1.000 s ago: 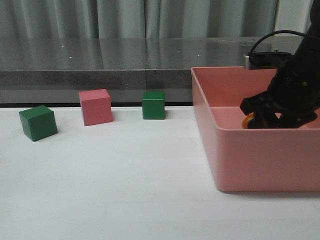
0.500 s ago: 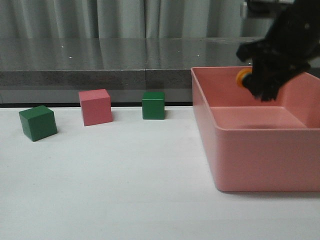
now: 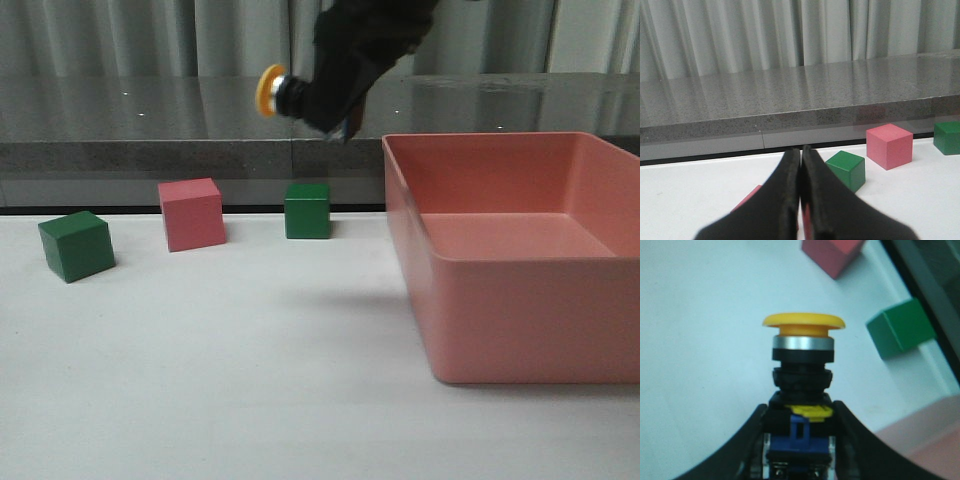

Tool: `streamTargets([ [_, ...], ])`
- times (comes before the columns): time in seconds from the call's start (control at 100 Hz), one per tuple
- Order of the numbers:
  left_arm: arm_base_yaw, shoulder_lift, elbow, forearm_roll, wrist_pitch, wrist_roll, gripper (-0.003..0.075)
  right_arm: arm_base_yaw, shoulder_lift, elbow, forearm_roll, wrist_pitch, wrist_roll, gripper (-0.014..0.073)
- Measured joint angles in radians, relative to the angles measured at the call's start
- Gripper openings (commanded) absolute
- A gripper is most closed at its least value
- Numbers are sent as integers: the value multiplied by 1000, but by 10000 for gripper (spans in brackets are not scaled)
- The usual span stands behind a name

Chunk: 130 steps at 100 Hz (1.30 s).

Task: Place and stand button with both arms
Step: 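Carry the button toward the cubes and lay it on the table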

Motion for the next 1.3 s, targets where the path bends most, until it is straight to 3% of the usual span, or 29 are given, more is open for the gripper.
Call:
streamTargets([
  [0.28,0,0,0,0,0,0,-19,92,203,-54,2,4,-220,60],
  [0.74,0,0,0,0,0,0,-19,124,393,-154,-6,6,-263,78],
  [0.81,0,0,0,0,0,0,-19,124,399,-154,-6,6,-263,136],
  [0.96,0,0,0,0,0,0,-19,124,403,-154,-6,7,-263,384],
  [1.06,0,0,0,0,0,0,-19,124,403,-156,-6,8,-263,502],
  [1.15,0,0,0,0,0,0,-19,124,403,-156,-6,8,-263,552],
  [1.3,0,0,0,0,0,0,-19,124,391,-156,-6,11,-260,554],
])
